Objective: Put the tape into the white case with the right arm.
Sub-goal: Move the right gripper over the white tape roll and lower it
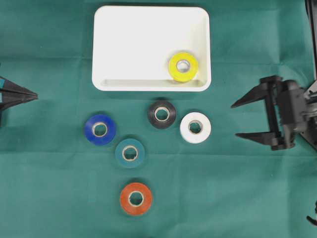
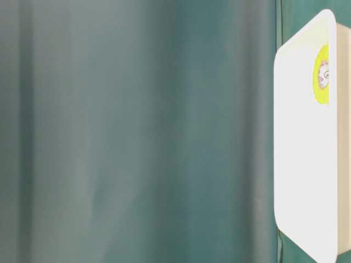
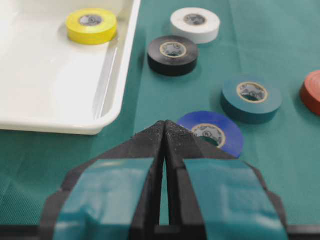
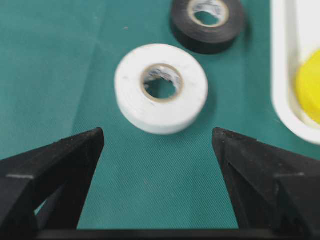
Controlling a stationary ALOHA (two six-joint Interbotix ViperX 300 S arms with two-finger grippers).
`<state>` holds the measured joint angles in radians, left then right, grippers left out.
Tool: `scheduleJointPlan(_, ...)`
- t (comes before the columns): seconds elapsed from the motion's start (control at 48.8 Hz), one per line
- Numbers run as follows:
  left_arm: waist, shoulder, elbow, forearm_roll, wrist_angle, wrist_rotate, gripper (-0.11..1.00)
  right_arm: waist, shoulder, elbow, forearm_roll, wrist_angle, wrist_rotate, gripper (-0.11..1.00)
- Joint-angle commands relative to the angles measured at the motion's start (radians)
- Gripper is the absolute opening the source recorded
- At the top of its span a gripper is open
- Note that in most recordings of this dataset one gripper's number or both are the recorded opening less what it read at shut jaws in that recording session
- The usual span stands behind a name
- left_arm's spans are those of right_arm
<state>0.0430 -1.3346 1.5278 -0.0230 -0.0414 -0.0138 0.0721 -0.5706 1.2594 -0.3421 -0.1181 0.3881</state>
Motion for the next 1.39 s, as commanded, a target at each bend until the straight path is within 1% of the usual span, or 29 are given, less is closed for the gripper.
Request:
scheduleJointPlan(0.0,0.006,0.008,-0.012,0.000,-0.005,0.000,0.00,0.021,0.081,-0.064,-0.003,-0.031,-0.002,0.63)
scheduleJointPlan(0.082,0.006,0.006,-0.012,-0.002,-0.005,0.000,0.00,0.034,0.156,-0.104,-0.006,-0.037,-0.002,0.63)
scheduleJointPlan(0.226,0.006,0.008,-0.012,-0.002,-0.005,0.000,0.00,0.048,0.281,-0.181,-0.034,-0.037,0.000,0.63)
scheduleJointPlan(0.328,0.006,0.006,-0.012,-0.002,-0.005,0.000,0.00,0.051,0.347,-0.232,-0.052,-0.035,0.003,0.63)
scheduleJointPlan(0.492,0.006,0.008,-0.011,0.000,-0.005,0.000,0.00,0.054,0.433,-0.282,-0.058,-0.025,0.003,0.63)
scheduleJointPlan(0.718,0.006,0.008,-0.011,-0.002,-0.005,0.000,0.00,0.054,0.463,-0.304,-0.058,0.009,0.006,0.63)
scheduleJointPlan(0.82,0.006,0.008,-0.011,-0.002,-0.003,0.000,0.00,0.066,0.474,-0.307,-0.058,0.041,0.009,0.63)
scheduleJointPlan(1.046,0.008,0.008,-0.012,0.000,-0.002,0.000,0.00,0.106,0.508,-0.359,-0.058,0.212,0.011,0.63)
scheduleJointPlan(1.148,0.008,0.008,-0.011,0.000,-0.002,0.000,0.00,0.110,0.525,-0.390,-0.058,0.270,0.009,0.63)
scheduleJointPlan(1.374,0.006,0.006,-0.011,-0.002,-0.002,-0.002,0.00,0.114,0.566,-0.425,-0.058,0.285,0.009,0.63)
